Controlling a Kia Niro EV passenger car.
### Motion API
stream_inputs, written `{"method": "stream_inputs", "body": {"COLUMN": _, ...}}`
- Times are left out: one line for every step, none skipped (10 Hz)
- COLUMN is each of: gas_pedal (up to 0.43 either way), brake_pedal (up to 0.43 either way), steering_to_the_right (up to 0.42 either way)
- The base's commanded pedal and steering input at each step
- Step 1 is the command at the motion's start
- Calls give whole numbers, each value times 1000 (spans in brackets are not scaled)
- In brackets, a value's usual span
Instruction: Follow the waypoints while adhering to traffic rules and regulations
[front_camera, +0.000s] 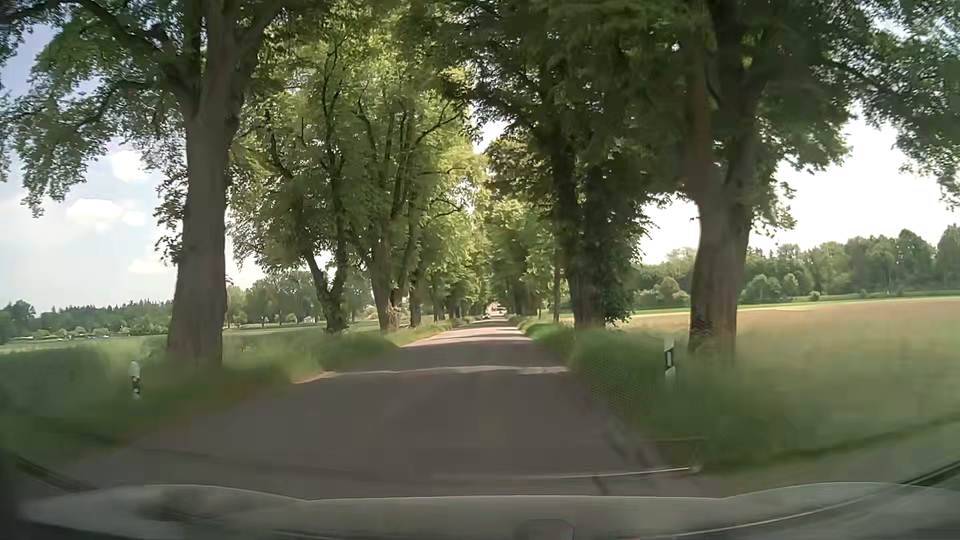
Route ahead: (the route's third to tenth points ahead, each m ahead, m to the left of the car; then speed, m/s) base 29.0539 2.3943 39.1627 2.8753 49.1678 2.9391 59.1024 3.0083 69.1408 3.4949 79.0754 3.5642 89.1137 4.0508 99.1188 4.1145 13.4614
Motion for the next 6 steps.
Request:
{"method": "stream_inputs", "body": {"gas_pedal": 189, "brake_pedal": 0, "steering_to_the_right": -8}}
{"method": "stream_inputs", "body": {"gas_pedal": 189, "brake_pedal": 0, "steering_to_the_right": -9}}
{"method": "stream_inputs", "body": {"gas_pedal": 189, "brake_pedal": 0, "steering_to_the_right": -8}}
{"method": "stream_inputs", "body": {"gas_pedal": 189, "brake_pedal": 0, "steering_to_the_right": -6}}
{"method": "stream_inputs", "body": {"gas_pedal": 189, "brake_pedal": 0, "steering_to_the_right": -6}}
{"method": "stream_inputs", "body": {"gas_pedal": 189, "brake_pedal": 0, "steering_to_the_right": -5}}
